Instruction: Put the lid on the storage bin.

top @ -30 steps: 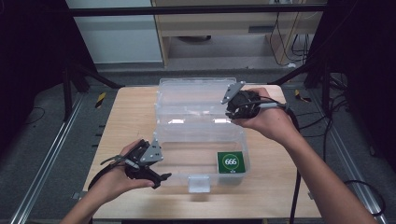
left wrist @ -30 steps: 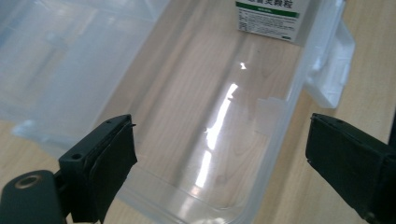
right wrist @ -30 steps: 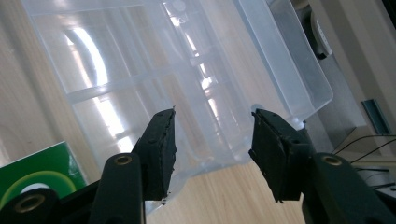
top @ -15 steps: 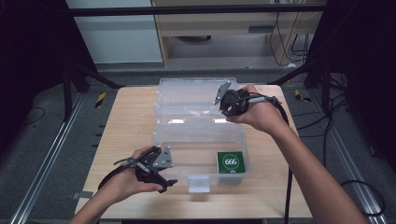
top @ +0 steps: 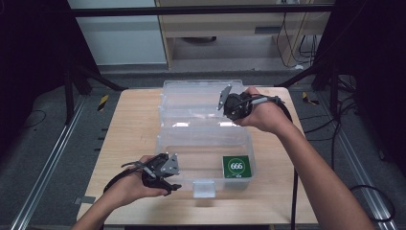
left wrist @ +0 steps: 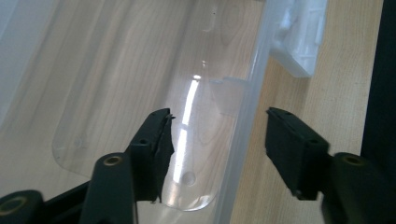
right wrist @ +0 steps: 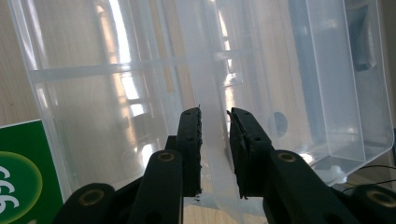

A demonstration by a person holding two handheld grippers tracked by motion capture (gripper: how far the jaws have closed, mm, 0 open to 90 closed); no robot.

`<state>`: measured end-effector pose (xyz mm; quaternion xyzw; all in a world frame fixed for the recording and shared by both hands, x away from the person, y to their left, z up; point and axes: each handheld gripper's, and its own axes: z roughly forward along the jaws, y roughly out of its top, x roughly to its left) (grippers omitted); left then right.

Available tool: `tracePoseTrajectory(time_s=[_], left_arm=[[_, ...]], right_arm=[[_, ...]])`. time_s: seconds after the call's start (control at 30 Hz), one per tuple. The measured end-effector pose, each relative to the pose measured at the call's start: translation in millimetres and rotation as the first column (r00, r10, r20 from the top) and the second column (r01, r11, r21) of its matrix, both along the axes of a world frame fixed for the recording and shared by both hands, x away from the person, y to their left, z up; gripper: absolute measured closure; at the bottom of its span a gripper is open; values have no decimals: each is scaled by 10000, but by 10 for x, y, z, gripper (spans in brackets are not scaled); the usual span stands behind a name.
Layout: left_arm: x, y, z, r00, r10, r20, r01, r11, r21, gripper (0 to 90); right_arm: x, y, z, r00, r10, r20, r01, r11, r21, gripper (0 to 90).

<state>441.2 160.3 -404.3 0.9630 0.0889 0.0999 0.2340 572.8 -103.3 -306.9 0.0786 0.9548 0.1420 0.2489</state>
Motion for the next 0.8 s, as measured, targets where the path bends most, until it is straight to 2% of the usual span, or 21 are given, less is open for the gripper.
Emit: tracePoseTrajectory(time_s=[0.1, 0.4, 0.6, 0.63, 0.8], left_arm=[[2, -17, -11, 9999, -117, -45, 117, 9998, 146, 506], [40, -13, -54, 9999, -49, -105, 51, 9998, 205, 599], [41, -27, -56, 9992, -279, -279, 287, 9992, 268, 685], [38, -30, -61, 9989, -261, -377, 269, 9995, 190, 718], [34, -33, -62, 9984, -207, -525, 217, 9996, 176, 766]], right_arm=[[0, 38, -8, 9999, 142, 53, -141, 9996, -225, 749], [1, 68, -13, 9997, 241, 23, -240, 9991, -362, 767], [-1, 82, -6, 9997, 244, 28, -242, 9985, -494, 766], [0, 91, -9, 9996, 266, 69, -262, 9983, -518, 764], [-5, 118, -14, 9996, 274, 77, -269, 9979, -594, 764]])
